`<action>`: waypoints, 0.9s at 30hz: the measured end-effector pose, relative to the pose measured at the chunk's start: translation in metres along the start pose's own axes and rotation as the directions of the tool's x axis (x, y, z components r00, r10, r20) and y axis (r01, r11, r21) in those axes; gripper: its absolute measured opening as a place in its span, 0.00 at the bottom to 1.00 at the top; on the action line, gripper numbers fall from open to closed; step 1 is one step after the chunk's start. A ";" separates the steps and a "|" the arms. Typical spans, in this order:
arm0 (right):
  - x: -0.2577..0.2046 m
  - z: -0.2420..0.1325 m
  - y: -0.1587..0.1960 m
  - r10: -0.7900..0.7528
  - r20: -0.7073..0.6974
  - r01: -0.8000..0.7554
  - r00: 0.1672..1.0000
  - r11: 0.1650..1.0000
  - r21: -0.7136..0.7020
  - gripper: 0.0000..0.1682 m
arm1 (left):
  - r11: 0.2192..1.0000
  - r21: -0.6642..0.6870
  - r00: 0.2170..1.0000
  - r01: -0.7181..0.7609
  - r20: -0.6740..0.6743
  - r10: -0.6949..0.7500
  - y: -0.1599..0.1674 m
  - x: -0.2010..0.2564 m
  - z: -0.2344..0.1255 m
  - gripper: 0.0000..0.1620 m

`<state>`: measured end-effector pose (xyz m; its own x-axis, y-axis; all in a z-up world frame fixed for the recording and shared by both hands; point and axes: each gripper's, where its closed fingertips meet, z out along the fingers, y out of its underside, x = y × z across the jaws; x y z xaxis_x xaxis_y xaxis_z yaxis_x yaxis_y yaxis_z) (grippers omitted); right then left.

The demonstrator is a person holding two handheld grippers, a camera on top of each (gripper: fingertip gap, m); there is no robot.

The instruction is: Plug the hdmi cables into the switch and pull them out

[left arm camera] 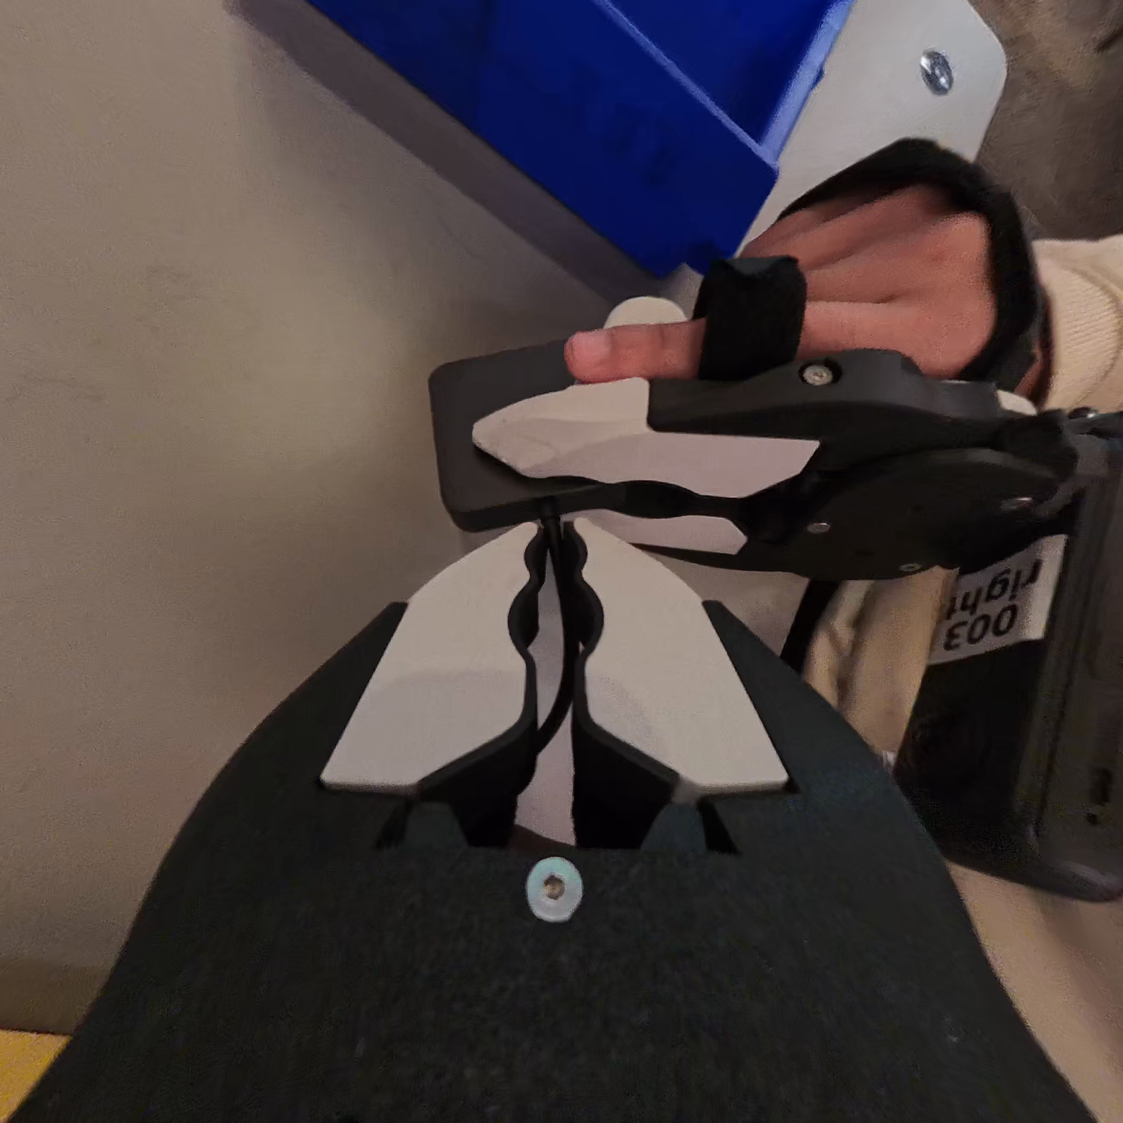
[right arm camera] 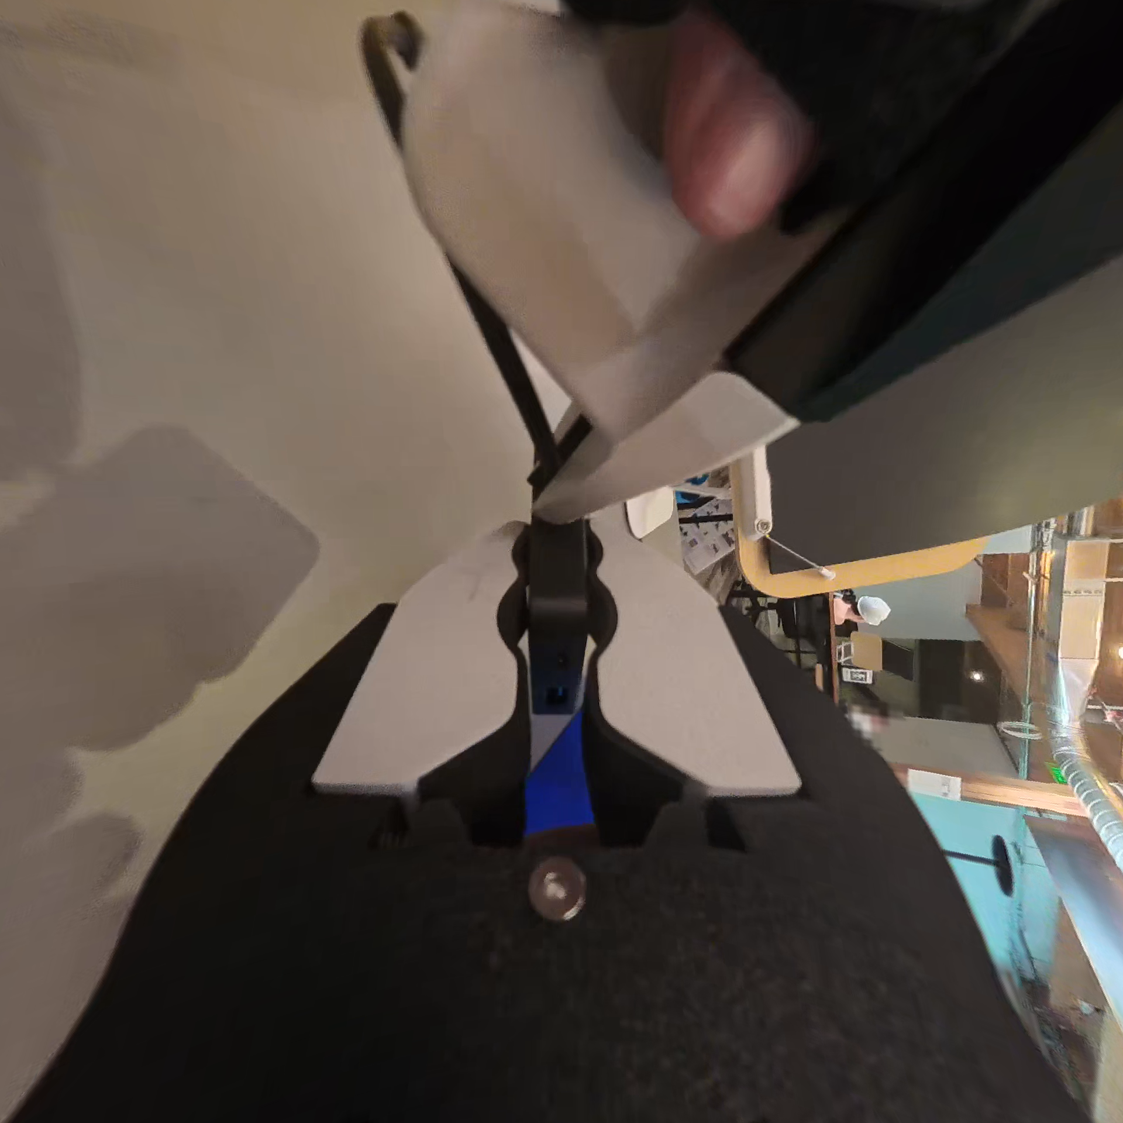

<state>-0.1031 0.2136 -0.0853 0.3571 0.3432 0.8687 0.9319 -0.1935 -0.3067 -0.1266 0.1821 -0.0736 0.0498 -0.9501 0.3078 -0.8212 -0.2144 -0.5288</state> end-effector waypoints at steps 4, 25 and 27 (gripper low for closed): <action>0.008 0.005 0.010 0.040 -0.103 -0.031 0.994 0.996 0.082 0.08 | 0.990 0.140 0.999 0.030 -0.029 -0.026 -0.009 0.002 -0.031 0.12; 0.008 -0.114 -0.086 0.323 0.586 -0.662 0.743 0.232 0.713 0.08 | 0.726 0.677 0.951 0.121 -0.289 0.112 0.054 0.068 -0.061 0.38; 0.005 -0.121 -0.091 0.292 0.700 -0.755 0.651 0.154 0.637 0.08 | 0.719 0.693 0.954 0.055 -0.250 0.168 0.055 0.070 -0.060 0.33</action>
<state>-0.1939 0.1221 -0.0060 0.5490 0.8106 0.2036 -0.0857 0.2969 -0.9510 -0.2027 0.1170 -0.0337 -0.2323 -0.8853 0.4028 -0.1942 -0.3635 -0.9111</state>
